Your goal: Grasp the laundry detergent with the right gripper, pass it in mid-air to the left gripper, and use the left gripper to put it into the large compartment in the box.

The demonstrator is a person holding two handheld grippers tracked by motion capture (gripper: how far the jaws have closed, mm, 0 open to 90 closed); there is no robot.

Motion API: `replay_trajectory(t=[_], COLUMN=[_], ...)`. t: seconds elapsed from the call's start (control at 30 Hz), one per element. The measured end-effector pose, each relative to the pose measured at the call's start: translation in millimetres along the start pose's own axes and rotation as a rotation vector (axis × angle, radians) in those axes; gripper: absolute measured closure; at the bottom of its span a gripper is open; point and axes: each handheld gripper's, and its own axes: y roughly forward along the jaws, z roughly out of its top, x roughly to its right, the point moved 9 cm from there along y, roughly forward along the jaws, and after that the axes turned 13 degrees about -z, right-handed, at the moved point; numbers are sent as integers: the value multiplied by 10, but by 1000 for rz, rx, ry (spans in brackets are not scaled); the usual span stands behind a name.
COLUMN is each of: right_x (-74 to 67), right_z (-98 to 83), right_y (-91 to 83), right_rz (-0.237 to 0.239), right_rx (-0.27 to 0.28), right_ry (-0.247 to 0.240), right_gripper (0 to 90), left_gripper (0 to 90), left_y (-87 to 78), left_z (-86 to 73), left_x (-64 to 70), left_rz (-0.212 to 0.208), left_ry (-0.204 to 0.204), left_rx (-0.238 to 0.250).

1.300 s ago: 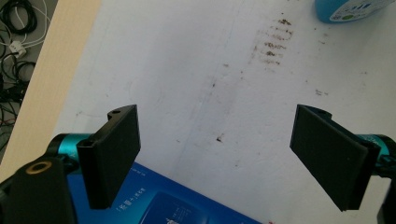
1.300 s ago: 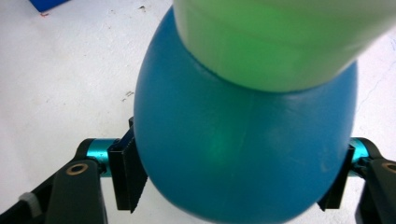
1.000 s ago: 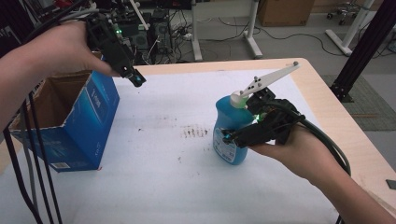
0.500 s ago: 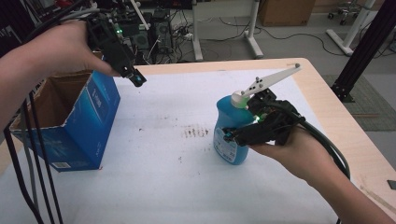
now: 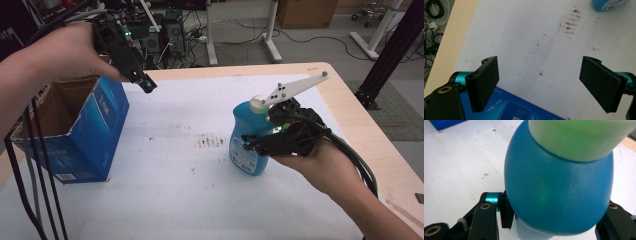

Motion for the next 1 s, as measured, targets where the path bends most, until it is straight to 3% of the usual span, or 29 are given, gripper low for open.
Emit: replay_trajectory(t=[0.27,0.33,0.57,0.67,1.0], right_x=[15,24,76,112,134], right_z=[2,14,161,269,704], right_y=[-4,-7,-58,-96,-202], right_rz=[24,53,155,204,370], right_rx=[14,14,34,46,93], right_ry=[-28,-22,-67,-93,-194], right_gripper=[450,452,453,453,453], left_gripper=[162,162,162,162,162], left_y=[-19,-30,-108,-167,-411], left_z=[0,-3,37,86,348], left_x=[13,17,84,147,485], left_rz=[-3,-4,-21,-31,-96], left_ry=[1,7,27,44,170], left_rx=[5,2,20,33,66])
